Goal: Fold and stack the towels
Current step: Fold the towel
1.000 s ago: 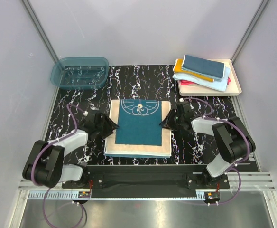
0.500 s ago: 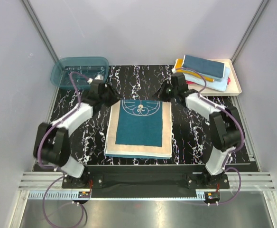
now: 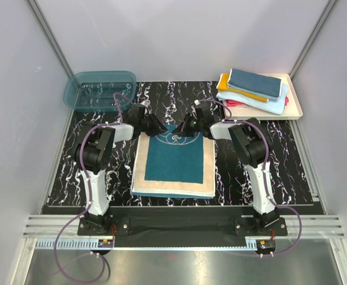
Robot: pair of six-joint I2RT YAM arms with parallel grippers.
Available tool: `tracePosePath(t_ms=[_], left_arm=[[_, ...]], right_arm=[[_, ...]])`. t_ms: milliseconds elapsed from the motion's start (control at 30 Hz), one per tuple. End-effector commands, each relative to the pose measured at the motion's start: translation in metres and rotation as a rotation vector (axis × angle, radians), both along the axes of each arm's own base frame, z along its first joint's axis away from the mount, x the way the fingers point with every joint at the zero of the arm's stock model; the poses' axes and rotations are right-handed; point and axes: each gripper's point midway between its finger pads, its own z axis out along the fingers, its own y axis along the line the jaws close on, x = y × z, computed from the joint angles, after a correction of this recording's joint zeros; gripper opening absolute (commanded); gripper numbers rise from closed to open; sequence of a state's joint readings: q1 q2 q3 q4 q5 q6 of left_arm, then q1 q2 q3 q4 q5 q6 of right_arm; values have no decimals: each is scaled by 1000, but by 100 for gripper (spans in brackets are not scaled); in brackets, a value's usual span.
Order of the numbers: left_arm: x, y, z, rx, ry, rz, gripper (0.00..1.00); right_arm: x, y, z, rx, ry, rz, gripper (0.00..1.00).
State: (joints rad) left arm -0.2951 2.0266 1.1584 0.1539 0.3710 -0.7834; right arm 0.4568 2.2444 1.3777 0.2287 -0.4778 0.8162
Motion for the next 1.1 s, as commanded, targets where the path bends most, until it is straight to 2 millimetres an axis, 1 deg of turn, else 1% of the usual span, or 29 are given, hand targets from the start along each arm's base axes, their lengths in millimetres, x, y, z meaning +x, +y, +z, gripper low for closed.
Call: tracePosePath(t_ms=[0,33,67,100,200,267,333,400,433,467,500,567,600,633,700,733,833,867,967,1067], left_arm=[[22,-7,27,-45,-129,-10,27],[20,-4,19,-32,-111,4,27],[19,-3,16,-31,-104,12,27],[18,-2,13,-27,-98,17,27],[14,2,4,-10,-76,29,27],[14,6,3,-6,-72,39,27],[14,12,-2,7,-56,59,27],[13,15,-3,3,-48,71,27],[15,20,-2,6,-47,89,27],[15,21,-2,6,-48,95,27],[16,24,-1,3,-49,103,27],[17,26,-1,1,-45,108,27],[18,27,0,-1,-47,114,27],[18,28,-2,-3,-41,117,27],[19,28,-3,-5,-40,116,27],[18,28,-4,-5,-36,117,27],[19,32,-6,-4,-34,130,27],[18,34,-6,-4,-31,135,27],[20,38,-4,-7,-35,148,28],[22,41,0,-12,-41,157,28]], right_arm=[[23,13,37,120,-130,-25,0],[24,12,36,124,-124,-39,0],[24,10,31,116,-115,-54,0],[28,9,32,119,-130,-70,0],[31,1,23,107,-116,-119,0],[31,-3,18,90,-114,-127,0],[31,-12,10,55,-107,-150,0],[33,-21,8,47,-107,-163,0],[33,-25,8,40,-109,-171,0],[29,-31,2,29,-97,-178,0],[33,-40,6,33,-109,-194,0],[31,-51,1,33,-94,-206,0],[32,-55,6,45,-104,-211,0],[31,-64,2,44,-93,-226,0],[32,-74,6,51,-99,-241,0],[35,-84,6,52,-99,-256,0],[33,-96,5,42,-103,-268,0],[33,-105,3,35,-100,-282,0],[32,-117,6,29,-106,-296,0],[30,-125,6,19,-112,-297,0]])
